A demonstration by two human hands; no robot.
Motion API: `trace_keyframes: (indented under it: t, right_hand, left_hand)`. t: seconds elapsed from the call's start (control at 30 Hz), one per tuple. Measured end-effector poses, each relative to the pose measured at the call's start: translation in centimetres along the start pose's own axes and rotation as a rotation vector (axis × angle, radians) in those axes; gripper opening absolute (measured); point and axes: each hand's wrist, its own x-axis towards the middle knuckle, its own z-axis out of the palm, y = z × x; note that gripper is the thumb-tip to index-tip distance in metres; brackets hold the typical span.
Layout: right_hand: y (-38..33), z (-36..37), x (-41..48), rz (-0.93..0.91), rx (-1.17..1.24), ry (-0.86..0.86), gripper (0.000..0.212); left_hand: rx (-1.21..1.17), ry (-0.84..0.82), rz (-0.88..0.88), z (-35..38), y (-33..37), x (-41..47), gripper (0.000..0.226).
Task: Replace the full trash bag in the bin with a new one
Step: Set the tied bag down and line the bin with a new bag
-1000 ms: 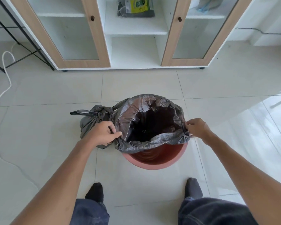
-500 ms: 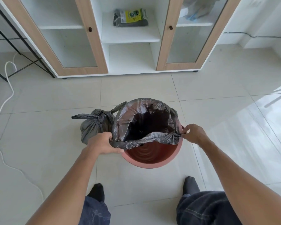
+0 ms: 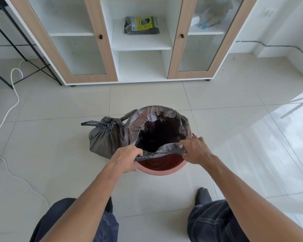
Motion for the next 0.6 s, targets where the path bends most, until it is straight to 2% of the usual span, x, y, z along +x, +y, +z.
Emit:
trace_keyframes:
  t: [0.07, 0.2, 0.3, 0.43, 0.53, 0.6]
  right_hand:
    - [0.4, 0.6, -0.8, 0.032, -0.075, -0.005, 0.023]
    - [0.8, 1.1, -2.1, 0.093, -0.08, -0.072, 0.027]
    - [0.6, 1.8, -2.8, 0.119, -0.07, -0.041, 0.028]
    - [0.5, 3.5, -3.3, 0.085, -0.056, -0.002, 0.036]
    - [1.0, 4.1, -3.3, 0.044, -0.056, 0.066, 0.033]
    - [1.0, 4.3, -3.1, 0.018, -0.049, 0.083, 0.032]
  left_hand:
    - [0.039, 0.017, -0.016, 0.4, 0.2, -0.4, 0.05]
    - [0.009, 0.021, -0.05, 1.5, 0.5, -1.2, 0.049]
    - [0.01, 0.09, -0.084, 2.8, 0.9, -1.3, 0.043]
    - [0.077, 0.182, -0.07, 3.9, 1.4, -1.2, 0.029]
    - [0.122, 0.245, -0.012, 4.3, 1.4, -1.2, 0.029]
    - [0.158, 0.262, -0.039, 4.1, 1.4, -1.2, 0.031]
